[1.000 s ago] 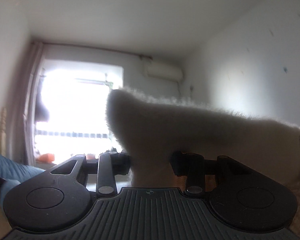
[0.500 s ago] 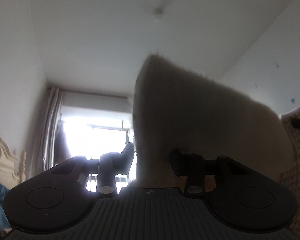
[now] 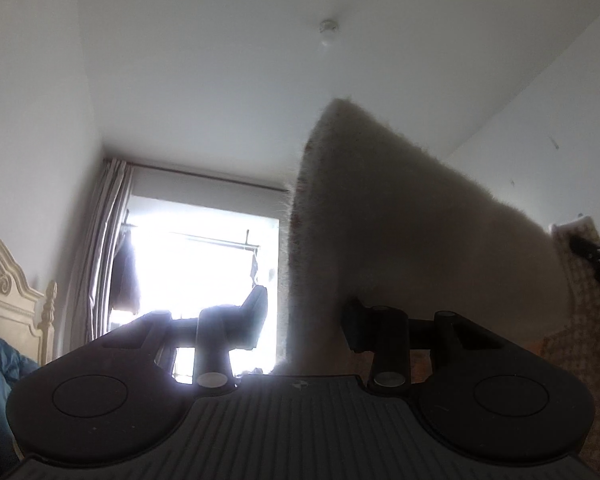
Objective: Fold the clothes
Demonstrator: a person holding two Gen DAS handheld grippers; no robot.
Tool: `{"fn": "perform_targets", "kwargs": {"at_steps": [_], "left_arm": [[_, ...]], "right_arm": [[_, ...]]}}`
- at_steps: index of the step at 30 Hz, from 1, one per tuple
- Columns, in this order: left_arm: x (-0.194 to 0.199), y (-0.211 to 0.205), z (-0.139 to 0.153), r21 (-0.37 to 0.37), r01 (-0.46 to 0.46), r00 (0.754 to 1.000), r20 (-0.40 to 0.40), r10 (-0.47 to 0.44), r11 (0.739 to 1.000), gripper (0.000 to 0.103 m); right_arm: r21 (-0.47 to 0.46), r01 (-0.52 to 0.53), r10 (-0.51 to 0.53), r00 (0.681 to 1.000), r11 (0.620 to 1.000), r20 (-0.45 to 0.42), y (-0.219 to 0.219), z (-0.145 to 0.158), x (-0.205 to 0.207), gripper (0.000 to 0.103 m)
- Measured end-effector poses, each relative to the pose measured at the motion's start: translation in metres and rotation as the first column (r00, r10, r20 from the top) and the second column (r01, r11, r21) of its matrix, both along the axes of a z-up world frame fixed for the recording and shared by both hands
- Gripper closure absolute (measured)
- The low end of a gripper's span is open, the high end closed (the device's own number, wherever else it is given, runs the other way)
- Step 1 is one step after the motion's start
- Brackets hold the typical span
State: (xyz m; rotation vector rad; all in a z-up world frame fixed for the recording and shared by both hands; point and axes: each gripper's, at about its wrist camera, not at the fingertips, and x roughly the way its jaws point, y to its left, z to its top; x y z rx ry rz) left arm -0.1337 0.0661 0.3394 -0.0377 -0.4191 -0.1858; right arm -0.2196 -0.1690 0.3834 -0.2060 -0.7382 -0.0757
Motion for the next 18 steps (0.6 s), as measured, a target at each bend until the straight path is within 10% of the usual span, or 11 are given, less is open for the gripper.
{"fn": "perform_targets", "kwargs": {"at_steps": [8, 18], "left_arm": [[0.053, -0.015, -0.009, 0.024, -0.018, 0.999, -0.037, 0.019, 1.0, 0.062], [0.23, -0.034, -0.08, 0.047, -0.114, 0.973, -0.195, 0.121, 0.992, 0.062]], "right_arm": [[-0.017, 0.055, -0.056, 0.997, 0.998, -0.06, 0.011, 0.014, 0.027, 0.091], [-0.182, 0.194, -0.234, 0.945, 0.964, -0.228, 0.053, -0.009, 0.155, 0.09]]}}
